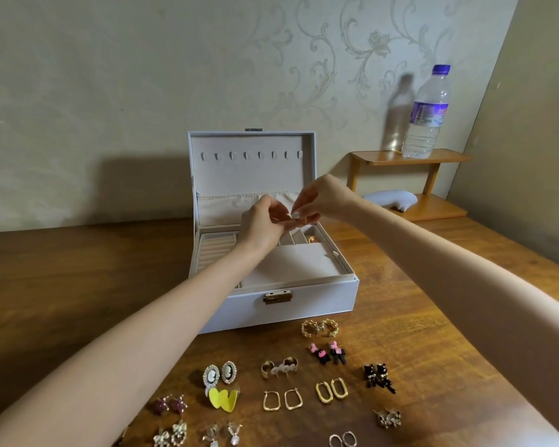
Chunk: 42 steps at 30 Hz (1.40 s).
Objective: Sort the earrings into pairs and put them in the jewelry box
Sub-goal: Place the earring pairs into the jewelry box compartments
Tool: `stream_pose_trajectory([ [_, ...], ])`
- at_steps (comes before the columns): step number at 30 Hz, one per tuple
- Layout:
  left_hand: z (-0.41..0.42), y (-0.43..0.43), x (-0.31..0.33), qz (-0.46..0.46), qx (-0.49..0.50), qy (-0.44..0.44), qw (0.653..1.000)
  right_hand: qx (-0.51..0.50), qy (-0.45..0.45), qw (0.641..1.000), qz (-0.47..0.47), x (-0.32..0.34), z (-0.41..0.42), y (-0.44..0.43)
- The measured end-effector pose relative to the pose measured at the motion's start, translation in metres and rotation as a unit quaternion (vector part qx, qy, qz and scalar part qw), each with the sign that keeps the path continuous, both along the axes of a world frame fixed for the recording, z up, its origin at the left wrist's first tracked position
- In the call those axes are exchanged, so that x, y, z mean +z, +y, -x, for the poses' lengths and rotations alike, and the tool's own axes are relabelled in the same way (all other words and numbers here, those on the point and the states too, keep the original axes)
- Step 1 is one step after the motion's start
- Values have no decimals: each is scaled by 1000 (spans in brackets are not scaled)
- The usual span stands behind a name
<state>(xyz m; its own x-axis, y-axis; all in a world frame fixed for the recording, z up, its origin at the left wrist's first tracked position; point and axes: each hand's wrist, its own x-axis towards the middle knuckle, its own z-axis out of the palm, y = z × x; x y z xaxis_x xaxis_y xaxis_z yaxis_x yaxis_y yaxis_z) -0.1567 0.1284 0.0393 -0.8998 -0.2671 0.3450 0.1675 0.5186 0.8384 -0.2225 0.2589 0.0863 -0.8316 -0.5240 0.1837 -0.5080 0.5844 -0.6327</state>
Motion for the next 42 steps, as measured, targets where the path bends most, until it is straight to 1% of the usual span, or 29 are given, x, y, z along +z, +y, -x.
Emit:
stream_pose_trajectory([
  [4, -4, -8, -1, 88, 10, 15, 996, -48, 79, 996, -9, -14, 16, 7],
  [6, -7, -14, -4, 131, 9, 15, 991, -58, 100, 993, -37, -24, 22, 8],
  [8, -10, -19, -8, 156, 3, 20, 987, -67, 110, 989, -68, -34, 25, 8],
  [11, -12, -24, -15, 171, 5, 30, 985, -63, 136, 983, -109, -43, 24, 5],
  [14, -14, -26, -17, 166, 12, 44, 985, -64, 159, 975, -142, -44, 23, 2],
  [18, -16, -26, -13, 169, 7, 54, 984, -72, 207, 958, -185, -42, 21, 0],
  [21, -19, -25, -12, 172, -2, 56, 984, -79, 256, 943, -196, -46, 19, -1],
  [23, -23, -24, -11, 176, -12, 59, 983, -76, 271, 940, -193, -49, 18, 0],
  [25, -30, -23, -8, 184, -29, 64, 981, -81, 264, 946, -168, -50, 15, 3],
  [27, -41, -19, -6, 201, -50, 78, 975, -81, 255, 956, -117, -48, 8, 7],
  [29, -56, -12, -5, 236, -67, 96, 965, -67, 261, 961, -68, -45, -8, 12],
  [31, -71, -5, -8, 293, -89, 117, 945, -41, 273, 961, -19, -45, -31, 21],
  [34, -88, 4, -15, 394, -127, 143, 899, -4, 291, 956, 19, -50, -68, 38],
  [36, -94, 9, -21, 457, -161, 123, 866, 1, 279, 960, 23, -55, -89, 52],
  [37, -95, 11, -24, 481, -175, 107, 853, -4, 267, 963, 22, -57, -97, 59],
  [39, -94, 13, -30, 508, -185, 79, 838, -19, 238, 971, -8, -61, -107, 69],
  [42, -93, 18, -36, 539, -193, 50, 818, -12, 212, 970, -118, -67, -115, 76],
])
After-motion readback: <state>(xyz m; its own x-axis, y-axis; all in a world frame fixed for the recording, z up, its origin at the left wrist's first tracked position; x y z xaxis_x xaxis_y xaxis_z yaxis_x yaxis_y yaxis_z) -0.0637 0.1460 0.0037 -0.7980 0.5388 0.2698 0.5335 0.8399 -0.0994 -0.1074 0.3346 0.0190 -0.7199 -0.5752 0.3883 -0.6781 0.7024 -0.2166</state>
